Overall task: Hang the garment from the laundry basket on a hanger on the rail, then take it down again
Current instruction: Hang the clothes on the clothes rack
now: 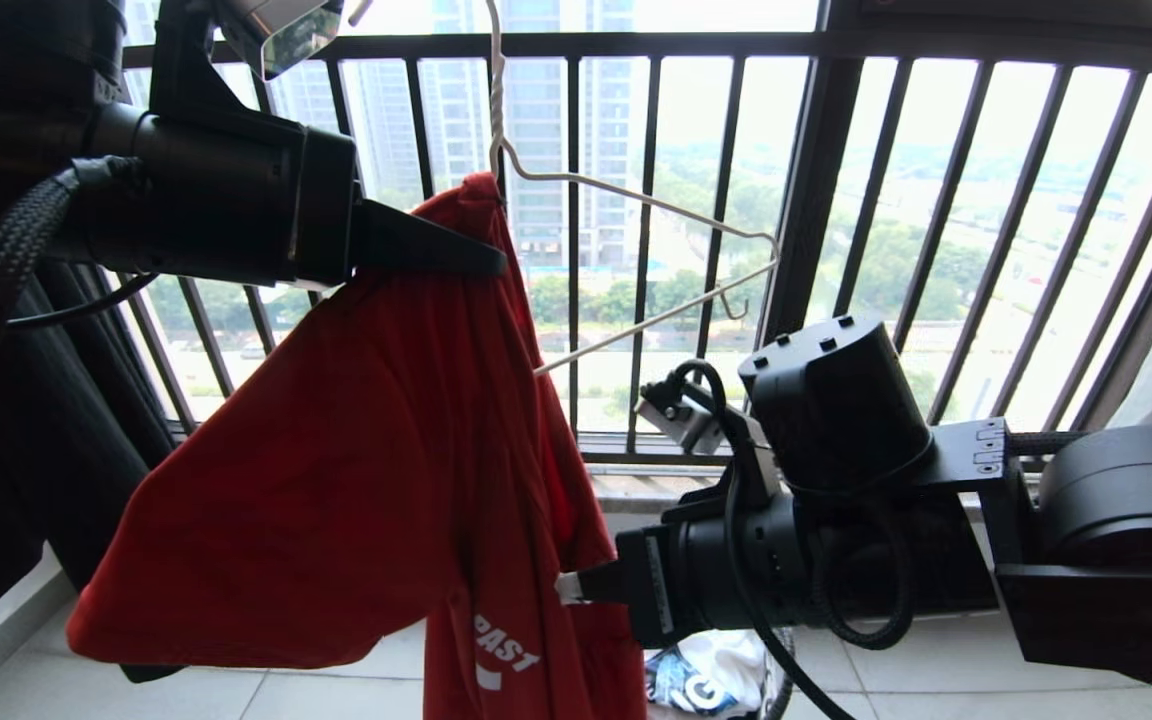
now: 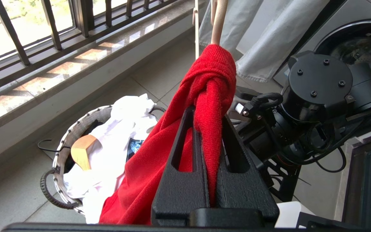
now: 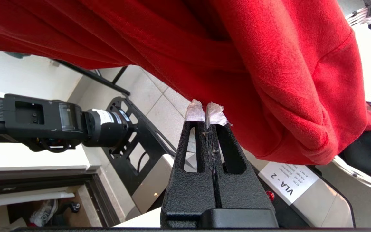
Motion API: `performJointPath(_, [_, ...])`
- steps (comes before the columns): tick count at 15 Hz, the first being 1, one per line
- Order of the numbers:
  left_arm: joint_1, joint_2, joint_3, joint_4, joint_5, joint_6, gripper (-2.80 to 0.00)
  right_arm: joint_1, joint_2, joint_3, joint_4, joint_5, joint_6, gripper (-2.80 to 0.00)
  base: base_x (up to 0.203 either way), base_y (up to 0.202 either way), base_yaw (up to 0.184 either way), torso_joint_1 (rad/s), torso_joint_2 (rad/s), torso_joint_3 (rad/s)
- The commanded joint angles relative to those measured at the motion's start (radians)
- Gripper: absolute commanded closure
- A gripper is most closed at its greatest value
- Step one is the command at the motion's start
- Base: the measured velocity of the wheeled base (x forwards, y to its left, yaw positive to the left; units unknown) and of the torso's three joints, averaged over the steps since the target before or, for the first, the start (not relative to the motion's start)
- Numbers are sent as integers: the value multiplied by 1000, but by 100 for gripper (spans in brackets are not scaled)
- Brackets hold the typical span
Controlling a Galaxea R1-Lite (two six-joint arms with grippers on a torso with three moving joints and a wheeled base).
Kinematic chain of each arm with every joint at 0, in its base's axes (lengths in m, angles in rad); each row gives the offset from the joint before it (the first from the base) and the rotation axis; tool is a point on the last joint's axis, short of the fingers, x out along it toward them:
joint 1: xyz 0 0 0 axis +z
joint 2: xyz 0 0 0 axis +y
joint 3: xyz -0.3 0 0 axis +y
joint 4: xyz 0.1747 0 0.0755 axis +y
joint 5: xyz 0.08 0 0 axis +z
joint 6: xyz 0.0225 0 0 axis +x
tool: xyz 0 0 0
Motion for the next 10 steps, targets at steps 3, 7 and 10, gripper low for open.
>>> performJointPath(3, [-1,-10,0,2,-4,-3,0,-1,46,13,-125,-29,74,0,0,0,0,0,0,0])
performJointPath(7, [-1,-18,5,2,-4,-3,0,-19,53,10,-133,-121,67,0,0,0,0,0,0,0])
performJointPath(10, [-1,-24,5,2,-4,-3,0,-54,41,10,-133,-122,49,0,0,0,0,0,0,0])
